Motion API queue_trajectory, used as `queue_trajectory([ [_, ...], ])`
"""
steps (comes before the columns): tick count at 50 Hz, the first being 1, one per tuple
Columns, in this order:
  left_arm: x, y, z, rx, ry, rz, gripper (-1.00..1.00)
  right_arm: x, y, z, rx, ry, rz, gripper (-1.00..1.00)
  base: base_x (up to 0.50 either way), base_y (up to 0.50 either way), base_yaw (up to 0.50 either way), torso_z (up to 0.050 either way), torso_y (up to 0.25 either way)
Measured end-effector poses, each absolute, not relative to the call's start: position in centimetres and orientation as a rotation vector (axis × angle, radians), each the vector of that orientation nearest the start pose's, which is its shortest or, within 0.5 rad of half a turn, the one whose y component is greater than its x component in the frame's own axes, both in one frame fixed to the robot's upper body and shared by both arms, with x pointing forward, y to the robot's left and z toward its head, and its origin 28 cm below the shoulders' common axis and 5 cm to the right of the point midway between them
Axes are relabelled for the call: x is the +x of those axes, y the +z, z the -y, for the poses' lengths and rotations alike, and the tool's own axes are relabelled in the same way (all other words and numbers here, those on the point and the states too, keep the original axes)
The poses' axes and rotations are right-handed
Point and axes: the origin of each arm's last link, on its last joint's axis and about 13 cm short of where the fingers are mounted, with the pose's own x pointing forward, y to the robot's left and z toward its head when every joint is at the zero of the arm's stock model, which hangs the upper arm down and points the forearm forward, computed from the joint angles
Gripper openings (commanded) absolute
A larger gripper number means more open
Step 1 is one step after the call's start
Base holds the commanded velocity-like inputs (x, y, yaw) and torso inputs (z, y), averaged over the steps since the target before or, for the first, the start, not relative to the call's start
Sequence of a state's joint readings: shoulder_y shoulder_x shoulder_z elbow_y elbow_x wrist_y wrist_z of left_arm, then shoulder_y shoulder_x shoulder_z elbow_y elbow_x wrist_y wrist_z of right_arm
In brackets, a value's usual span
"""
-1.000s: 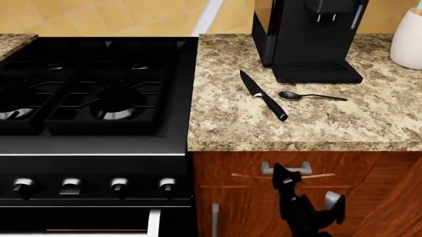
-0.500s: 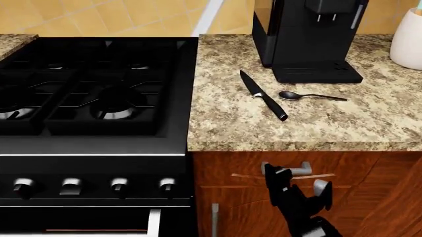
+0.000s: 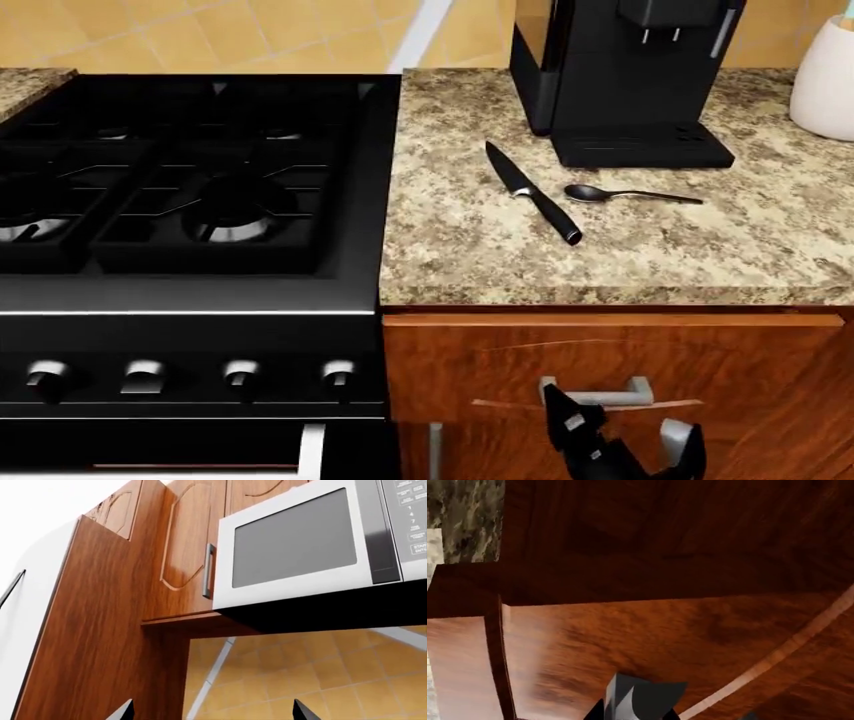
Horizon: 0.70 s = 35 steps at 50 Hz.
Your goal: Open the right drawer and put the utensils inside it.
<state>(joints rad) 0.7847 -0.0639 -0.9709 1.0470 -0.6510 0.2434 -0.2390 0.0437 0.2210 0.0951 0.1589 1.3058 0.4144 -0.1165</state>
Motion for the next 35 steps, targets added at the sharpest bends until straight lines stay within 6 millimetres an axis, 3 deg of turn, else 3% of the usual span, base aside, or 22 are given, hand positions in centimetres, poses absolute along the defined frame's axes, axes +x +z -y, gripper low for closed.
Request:
queue_trajectory([
  [19,1.8,19.5,-30.9,0.151,0.624,0.690,1.00,13.3,0.0,14.1,1.058,0.219,-0.330,-1.00,0.00,0.00,0.00,0.001,0.002],
  [20,1.8,19.5,-30.9,0.151,0.624,0.691,1.00,12.9,0.0,14.1,1.058,0.221,-0.332,1.00,0.00,0.00,0.00,0.000,0.010],
  [35,1.6,19.6,-31.0,0.152,0.628,0.694,1.00,10.1,1.1,11.3,1.159,0.592,-0.442,1.00,0.00,0.00,0.00,0.000,0.000],
])
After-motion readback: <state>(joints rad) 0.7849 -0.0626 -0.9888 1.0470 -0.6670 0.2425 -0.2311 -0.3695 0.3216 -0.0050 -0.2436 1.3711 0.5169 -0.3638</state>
